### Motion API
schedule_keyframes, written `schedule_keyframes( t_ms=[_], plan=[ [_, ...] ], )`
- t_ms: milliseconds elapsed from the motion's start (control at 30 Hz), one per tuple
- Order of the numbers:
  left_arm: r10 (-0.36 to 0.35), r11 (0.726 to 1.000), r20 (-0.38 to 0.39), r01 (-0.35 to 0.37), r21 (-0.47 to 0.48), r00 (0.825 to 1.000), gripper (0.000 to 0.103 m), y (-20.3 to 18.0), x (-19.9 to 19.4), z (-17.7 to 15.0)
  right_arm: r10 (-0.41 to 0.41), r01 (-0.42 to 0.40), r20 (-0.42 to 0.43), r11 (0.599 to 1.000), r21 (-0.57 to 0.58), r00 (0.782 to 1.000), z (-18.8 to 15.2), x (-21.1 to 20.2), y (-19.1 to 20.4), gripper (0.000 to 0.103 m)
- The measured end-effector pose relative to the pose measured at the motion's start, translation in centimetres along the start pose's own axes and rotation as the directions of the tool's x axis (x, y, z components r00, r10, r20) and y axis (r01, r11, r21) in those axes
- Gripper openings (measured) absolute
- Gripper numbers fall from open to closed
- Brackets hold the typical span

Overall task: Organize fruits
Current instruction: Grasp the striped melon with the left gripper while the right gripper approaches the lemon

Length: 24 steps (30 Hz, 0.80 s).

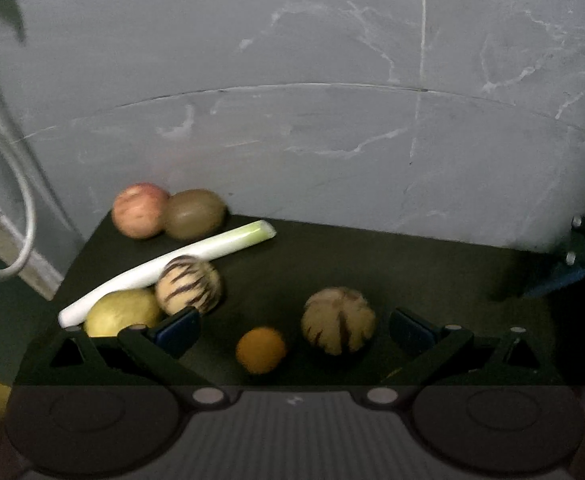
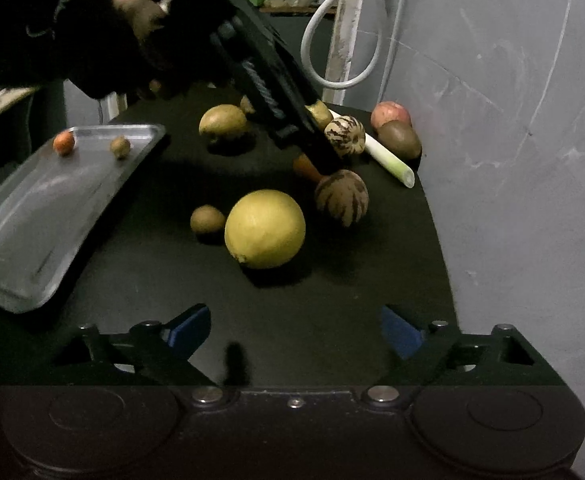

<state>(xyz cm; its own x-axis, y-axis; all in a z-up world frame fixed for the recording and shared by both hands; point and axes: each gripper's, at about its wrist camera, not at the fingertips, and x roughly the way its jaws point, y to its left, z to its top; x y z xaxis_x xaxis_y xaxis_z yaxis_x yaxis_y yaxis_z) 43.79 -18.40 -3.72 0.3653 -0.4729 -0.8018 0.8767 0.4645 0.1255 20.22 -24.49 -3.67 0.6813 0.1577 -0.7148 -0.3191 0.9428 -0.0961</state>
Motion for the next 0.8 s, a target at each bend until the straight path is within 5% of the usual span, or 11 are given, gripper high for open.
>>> schedule_keyframes(
  t_ms=[433, 800],
  plan=[
    [-0.114, 0.993, -0.087, 0.111, -0.041, 0.99, 0.081, 1.6, 3.4, 1.2, 0.065, -0.071, 0.043, 0.985, 0.158, 0.997, 1.1, 2.3, -0.4, 0.078],
    [-0.184, 0.979, -0.077, 0.177, -0.098, 0.98, 0.072, 2.4, 4.2, 1.1, 0.087, -0.097, 0.056, 0.971, 0.219, 0.995, 2.1, 4.8, -0.2, 0.071]
  ],
)
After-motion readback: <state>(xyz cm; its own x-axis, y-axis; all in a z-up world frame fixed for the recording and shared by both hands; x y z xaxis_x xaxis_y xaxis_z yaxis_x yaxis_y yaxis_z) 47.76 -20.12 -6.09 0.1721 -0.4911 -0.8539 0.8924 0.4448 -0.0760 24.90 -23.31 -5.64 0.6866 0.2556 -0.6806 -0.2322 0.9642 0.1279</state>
